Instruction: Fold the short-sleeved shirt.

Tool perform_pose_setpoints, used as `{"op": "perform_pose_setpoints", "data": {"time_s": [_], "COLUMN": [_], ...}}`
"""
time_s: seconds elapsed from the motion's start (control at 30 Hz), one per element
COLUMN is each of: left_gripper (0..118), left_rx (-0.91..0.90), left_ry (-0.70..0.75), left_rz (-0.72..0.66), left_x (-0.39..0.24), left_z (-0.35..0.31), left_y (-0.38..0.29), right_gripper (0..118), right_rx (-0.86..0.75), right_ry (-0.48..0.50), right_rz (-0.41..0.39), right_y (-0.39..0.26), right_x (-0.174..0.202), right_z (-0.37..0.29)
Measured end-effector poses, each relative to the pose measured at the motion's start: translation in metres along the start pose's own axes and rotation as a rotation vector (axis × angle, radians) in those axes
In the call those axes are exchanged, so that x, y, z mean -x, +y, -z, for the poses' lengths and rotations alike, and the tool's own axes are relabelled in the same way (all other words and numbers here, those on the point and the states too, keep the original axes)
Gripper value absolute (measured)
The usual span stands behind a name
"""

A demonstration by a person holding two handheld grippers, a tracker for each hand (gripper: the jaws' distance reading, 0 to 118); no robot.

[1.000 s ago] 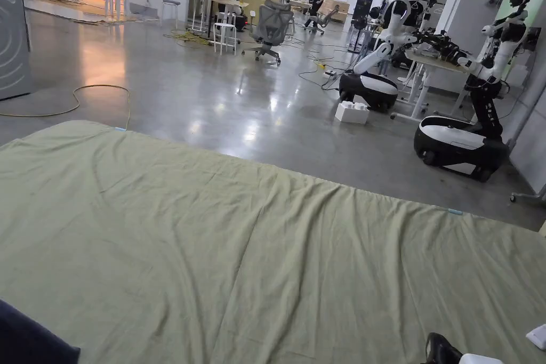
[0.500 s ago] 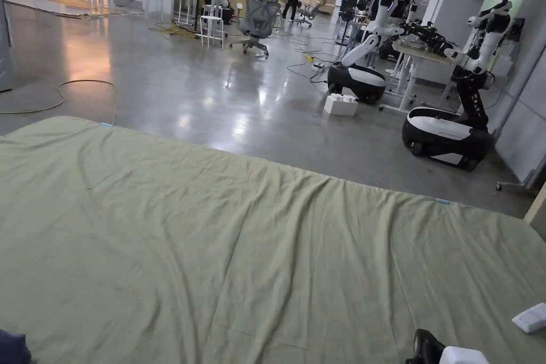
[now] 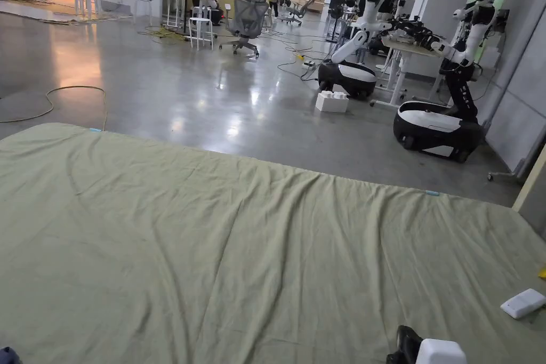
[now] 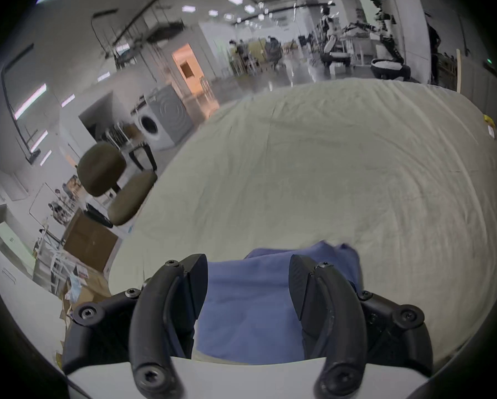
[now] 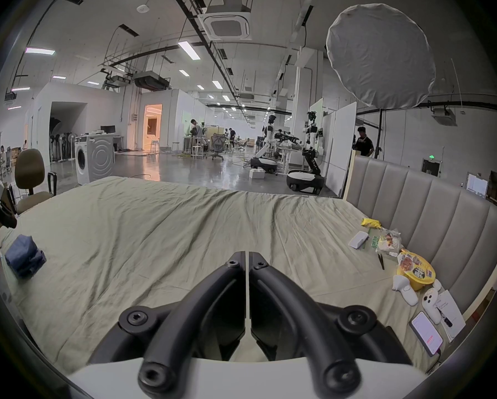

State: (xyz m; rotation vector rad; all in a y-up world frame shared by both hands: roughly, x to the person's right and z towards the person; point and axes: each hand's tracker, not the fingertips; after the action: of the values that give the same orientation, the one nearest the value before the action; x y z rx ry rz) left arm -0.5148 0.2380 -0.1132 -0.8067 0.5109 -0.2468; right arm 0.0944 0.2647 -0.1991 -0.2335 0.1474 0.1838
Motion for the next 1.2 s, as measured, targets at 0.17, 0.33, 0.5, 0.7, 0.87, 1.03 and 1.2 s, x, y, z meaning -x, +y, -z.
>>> {"op": "perform_pose_setpoints", "data": {"time_s": [0.17, 0.33, 0.5, 0.7, 0.87, 1.03, 1.2], "left_gripper": [59, 58, 54, 22, 11, 7, 7], "left_rx": [-0.094, -0.230, -0.371, -0.507, -0.529, -0.563, -0.595], "left_ry": [-0.038, -0.190, -0.268, -0.341, -0.322, -0.328, -0.314], "left_rz": [-0.058, -0.064, -0.121, -0.208, -0.240, -0.277, -0.289], "left_x": [-0.048, -0.121, -0.192, -0.252, -0.276, -0.279, -0.280], "left_z": [-0.027, -0.067, -0.092, -0.128, -0.150, -0.159, -0.163], "left_y": [0.002, 0.004, 0.014, 0.035, 0.057, 0.058, 0.056], "right_gripper": [3, 3, 3, 3, 3, 3, 3], "right_rx": [0.003, -0.003, -0.020, -0.038, -0.064, -0.082, -0.094], "right_ry": [0.016, 0.022, 0.010, -0.001, -0.011, -0.014, -0.004], "right_rz": [-0.002, 0.017, 0.057, 0.089, 0.083, 0.076, 0.080], "right_y": [-0.004, -0.007, -0.004, 0.001, 0.004, 0.008, 0.009], "right_x": [0.002, 0.003, 0.001, -0.002, -0.001, 0.001, 0.006], "right_z": [-0.006, -0.008, -0.007, -0.006, -0.008, -0.008, -0.010]}}
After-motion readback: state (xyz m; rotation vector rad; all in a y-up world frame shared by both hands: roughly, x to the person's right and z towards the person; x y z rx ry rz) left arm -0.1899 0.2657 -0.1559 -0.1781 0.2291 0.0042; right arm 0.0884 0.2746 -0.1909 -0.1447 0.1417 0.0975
